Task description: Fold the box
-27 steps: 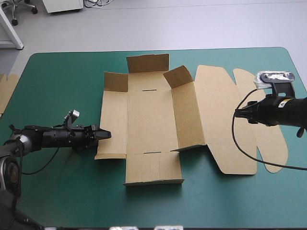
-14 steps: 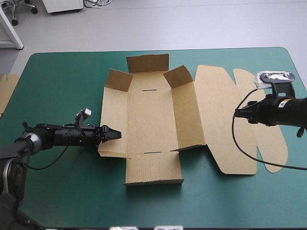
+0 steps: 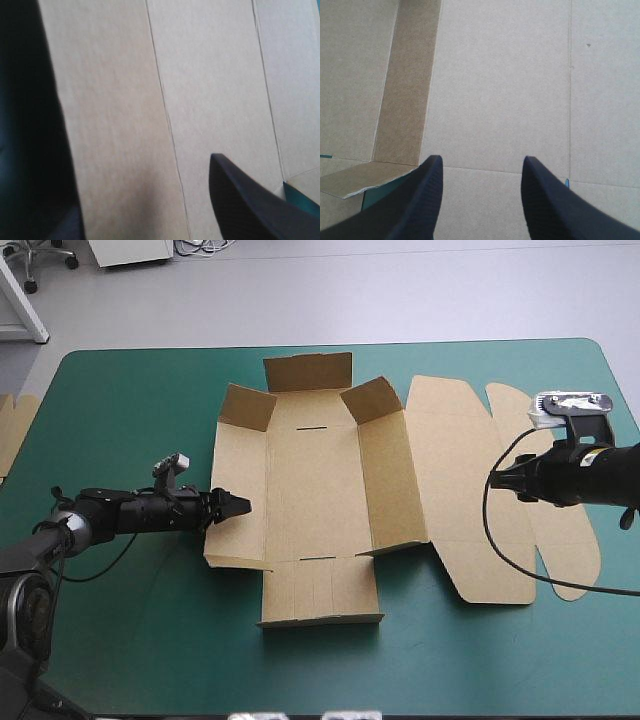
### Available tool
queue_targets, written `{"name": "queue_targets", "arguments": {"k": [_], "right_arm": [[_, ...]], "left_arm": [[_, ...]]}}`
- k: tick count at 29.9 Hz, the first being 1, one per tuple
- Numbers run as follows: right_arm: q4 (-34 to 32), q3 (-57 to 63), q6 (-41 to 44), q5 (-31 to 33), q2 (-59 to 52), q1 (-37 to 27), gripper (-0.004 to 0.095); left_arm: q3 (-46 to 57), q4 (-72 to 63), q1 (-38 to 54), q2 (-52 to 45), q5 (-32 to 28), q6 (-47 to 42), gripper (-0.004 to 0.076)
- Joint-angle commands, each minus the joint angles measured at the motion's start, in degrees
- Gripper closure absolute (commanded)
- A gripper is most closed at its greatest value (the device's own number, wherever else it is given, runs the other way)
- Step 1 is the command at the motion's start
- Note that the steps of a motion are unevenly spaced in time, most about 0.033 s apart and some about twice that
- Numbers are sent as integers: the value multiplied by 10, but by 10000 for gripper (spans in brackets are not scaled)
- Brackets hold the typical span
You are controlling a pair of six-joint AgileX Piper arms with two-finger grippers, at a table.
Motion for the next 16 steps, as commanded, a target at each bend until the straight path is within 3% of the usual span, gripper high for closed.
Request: {"name": "queue_targets", "arguments": {"k": [1, 9, 16], "right_arm": [[9, -20, -6, -21, -9, -3, 449], [9, -20, -4, -21, -9, -3, 449], [9, -20, -4, -21, -9, -3, 449]], "left_arm": [[-37, -15, -4, -21, 13, -4, 318], [-41, 8, -4, -19, 47, -17, 440], [-44, 23, -4, -16, 56, -17, 463]]}}
